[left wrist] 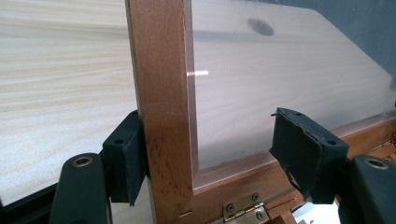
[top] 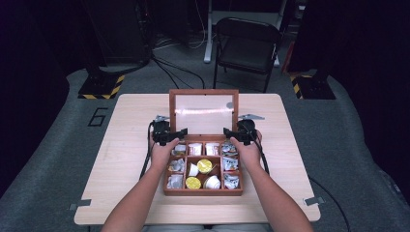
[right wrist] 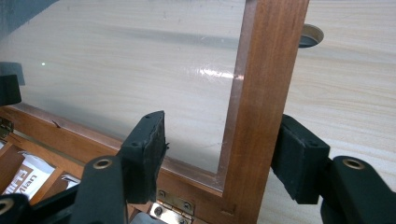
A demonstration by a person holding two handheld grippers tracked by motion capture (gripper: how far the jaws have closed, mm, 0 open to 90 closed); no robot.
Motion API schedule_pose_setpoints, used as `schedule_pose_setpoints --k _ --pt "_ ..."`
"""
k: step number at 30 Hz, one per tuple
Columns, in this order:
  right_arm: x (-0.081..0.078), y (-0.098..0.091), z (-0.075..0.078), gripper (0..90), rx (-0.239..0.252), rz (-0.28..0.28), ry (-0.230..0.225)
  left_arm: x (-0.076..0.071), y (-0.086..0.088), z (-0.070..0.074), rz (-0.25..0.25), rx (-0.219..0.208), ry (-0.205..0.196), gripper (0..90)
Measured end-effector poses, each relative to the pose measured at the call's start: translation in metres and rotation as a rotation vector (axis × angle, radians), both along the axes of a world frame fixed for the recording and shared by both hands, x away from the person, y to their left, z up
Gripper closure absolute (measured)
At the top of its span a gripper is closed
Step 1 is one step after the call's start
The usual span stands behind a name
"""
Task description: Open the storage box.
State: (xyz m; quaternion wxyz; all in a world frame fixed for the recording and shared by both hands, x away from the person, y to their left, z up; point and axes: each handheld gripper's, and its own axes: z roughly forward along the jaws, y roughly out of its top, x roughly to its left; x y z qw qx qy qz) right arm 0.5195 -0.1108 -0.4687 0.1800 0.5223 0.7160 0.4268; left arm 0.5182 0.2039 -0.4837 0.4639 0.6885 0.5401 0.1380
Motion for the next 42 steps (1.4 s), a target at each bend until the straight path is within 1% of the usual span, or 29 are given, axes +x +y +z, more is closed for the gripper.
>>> schedule_pose_setpoints --k 5,8,10,12,14,15,20,25,30,32,35,37,38,42 --pt "0.001 0.002 0.0 37.1 0.002 -0.009 0.009 0.001 -0.001 0.0 -0.009 0.009 0.0 29.0" --pt "0.001 0.002 0.0 37.1 0.002 -0.011 0.014 0.002 0.0 0.0 -0.022 0.015 0.007 29.1" --pt "0.002 0.001 0.0 37.1 0.002 -0.007 0.016 0.003 0.001 0.0 -0.029 0.018 0.017 29.7" --pt "0.002 0.001 0.0 37.1 0.001 -0.003 0.016 0.005 0.001 0.003 -0.043 0.038 0.036 29.6" --pt "0.003 0.001 0.0 37.1 0.001 -0.002 0.02 0.007 0.001 0.004 -0.05 0.049 0.048 29.3" --pt "0.003 0.001 0.0 37.0 -0.002 -0.002 0.019 0.008 0.001 0.004 -0.052 0.047 0.06 29.3" --pt "0.004 0.0 -0.001 36.7 0.004 0.003 0.027 0.009 0.001 0.004 -0.039 0.024 0.078 29.3" --pt "0.005 0.001 -0.001 35.6 -0.005 0.01 0.026 0.01 0.001 0.004 -0.039 0.017 0.09 29.1" --pt "0.006 0.0 -0.002 35.6 0.005 0.009 0.033 0.012 0.001 0.003 -0.035 0.01 0.1 29.1" --pt "0.006 0.0 -0.002 35.5 0.005 0.011 0.034 0.013 0.0 0.004 -0.038 0.02 0.109 28.4" --pt "0.006 0.0 -0.002 35.5 0.008 0.013 0.036 0.015 -0.002 0.006 -0.047 0.045 0.125 25.8" --pt "0.007 -0.001 -0.003 35.5 0.008 0.012 0.036 0.017 -0.003 0.005 -0.048 0.043 0.128 24.6" --pt "0.007 -0.001 -0.003 35.5 0.009 0.012 0.036 0.017 -0.002 0.005 -0.046 0.032 0.136 24.6" --pt "0.007 -0.001 -0.004 34.8 0.017 0.01 0.044 0.019 -0.001 0.004 -0.052 0.02 0.142 24.6"
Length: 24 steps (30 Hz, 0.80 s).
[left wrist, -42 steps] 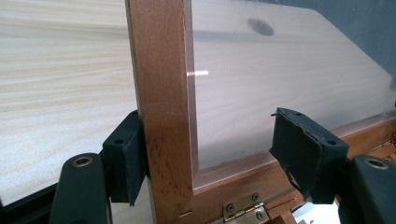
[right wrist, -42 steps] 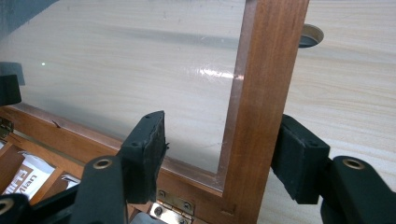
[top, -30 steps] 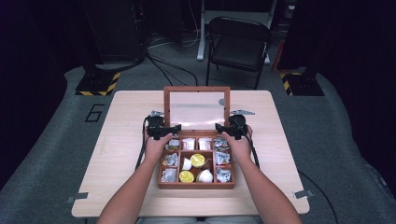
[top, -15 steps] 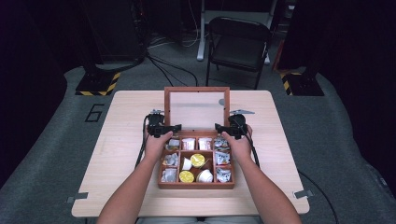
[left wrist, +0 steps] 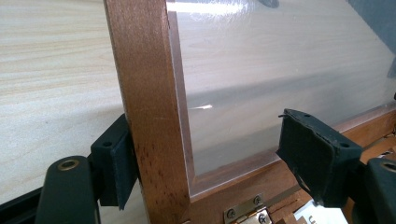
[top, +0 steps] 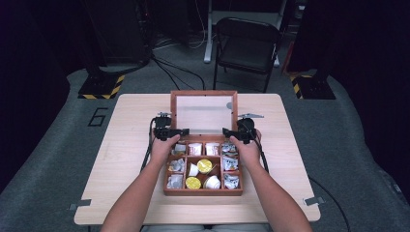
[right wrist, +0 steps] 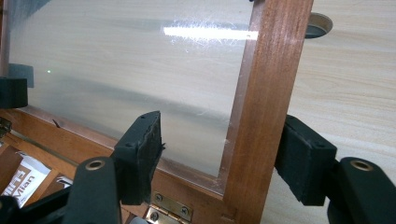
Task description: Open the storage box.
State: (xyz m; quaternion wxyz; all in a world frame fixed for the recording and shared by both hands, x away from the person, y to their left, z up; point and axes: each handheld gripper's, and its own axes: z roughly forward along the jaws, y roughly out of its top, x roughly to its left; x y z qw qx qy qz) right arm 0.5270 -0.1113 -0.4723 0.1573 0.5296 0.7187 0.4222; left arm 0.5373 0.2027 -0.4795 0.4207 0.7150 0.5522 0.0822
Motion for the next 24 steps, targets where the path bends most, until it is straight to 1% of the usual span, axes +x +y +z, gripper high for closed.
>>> schedule_pose_setpoints --k 3,5,9,14,18,24 --pt "0.0008 0.0003 -0.0011 34.0 -0.003 -0.001 -0.001 0.0021 0.0007 -0.0008 0.0 -0.015 0.004 24.5" --pt "0.0013 0.0002 -0.0012 34.0 0.001 0.003 0.003 0.0029 0.0009 -0.0018 0.003 -0.033 0.006 24.6" --pt "0.0021 -0.0002 -0.0016 33.8 0.0 -0.002 0.01 0.0036 0.0012 -0.0025 0.005 -0.037 0.012 24.4" --pt "0.0037 -0.0012 -0.0026 33.9 0.014 0.003 0.023 0.0044 0.0016 -0.0041 0.006 -0.047 0.018 24.3" --pt "0.0062 -0.0033 -0.005 34.0 0.035 0.008 0.04 0.0061 0.0025 -0.0062 0.003 -0.054 0.029 24.1" --pt "0.0081 -0.0046 -0.0068 33.9 0.044 0.007 0.05 0.0077 0.0034 -0.0084 0.002 -0.06 0.037 23.7"
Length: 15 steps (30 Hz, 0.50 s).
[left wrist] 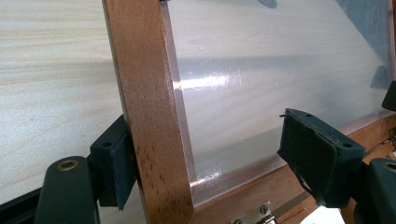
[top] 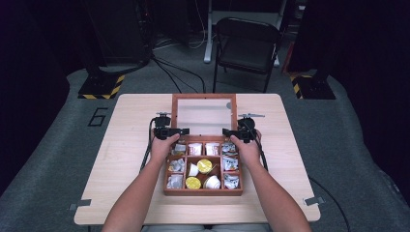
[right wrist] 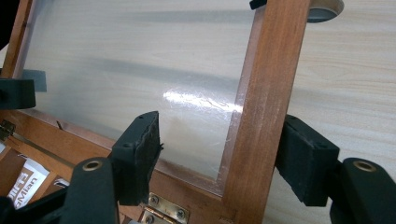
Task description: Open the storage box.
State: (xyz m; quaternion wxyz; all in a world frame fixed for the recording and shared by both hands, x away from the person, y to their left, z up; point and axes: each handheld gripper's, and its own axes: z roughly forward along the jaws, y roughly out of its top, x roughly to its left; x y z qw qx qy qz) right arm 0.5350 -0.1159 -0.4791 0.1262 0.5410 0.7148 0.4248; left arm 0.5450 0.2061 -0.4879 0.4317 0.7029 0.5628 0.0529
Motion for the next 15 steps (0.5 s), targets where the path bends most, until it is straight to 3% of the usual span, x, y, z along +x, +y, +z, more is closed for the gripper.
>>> schedule_pose_setpoints --k 15 --pt "0.0048 -0.0039 -0.0059 33.8 0.05 0.003 0.04 0.003 0.0013 -0.0057 -0.004 -0.015 0.029 21.7"
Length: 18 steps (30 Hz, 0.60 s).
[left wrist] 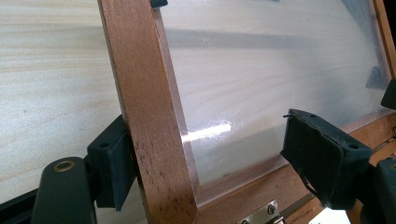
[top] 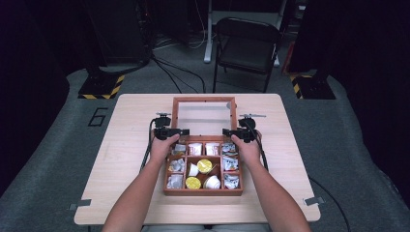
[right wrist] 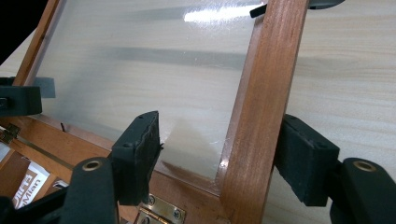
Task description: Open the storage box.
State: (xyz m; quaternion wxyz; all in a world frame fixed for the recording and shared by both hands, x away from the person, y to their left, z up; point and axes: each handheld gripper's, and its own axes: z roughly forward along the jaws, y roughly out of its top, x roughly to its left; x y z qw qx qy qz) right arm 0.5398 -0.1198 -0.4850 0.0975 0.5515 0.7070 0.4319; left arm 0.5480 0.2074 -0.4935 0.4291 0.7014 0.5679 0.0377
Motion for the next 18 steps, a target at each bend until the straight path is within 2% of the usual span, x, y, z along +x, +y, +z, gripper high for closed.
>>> schedule_pose_setpoints --k 18 --pt "0.0039 -0.0038 -0.0057 33.9 0.036 0.0 0.049 0.0019 0.0023 -0.0046 0.005 -0.017 0.047 21.1"
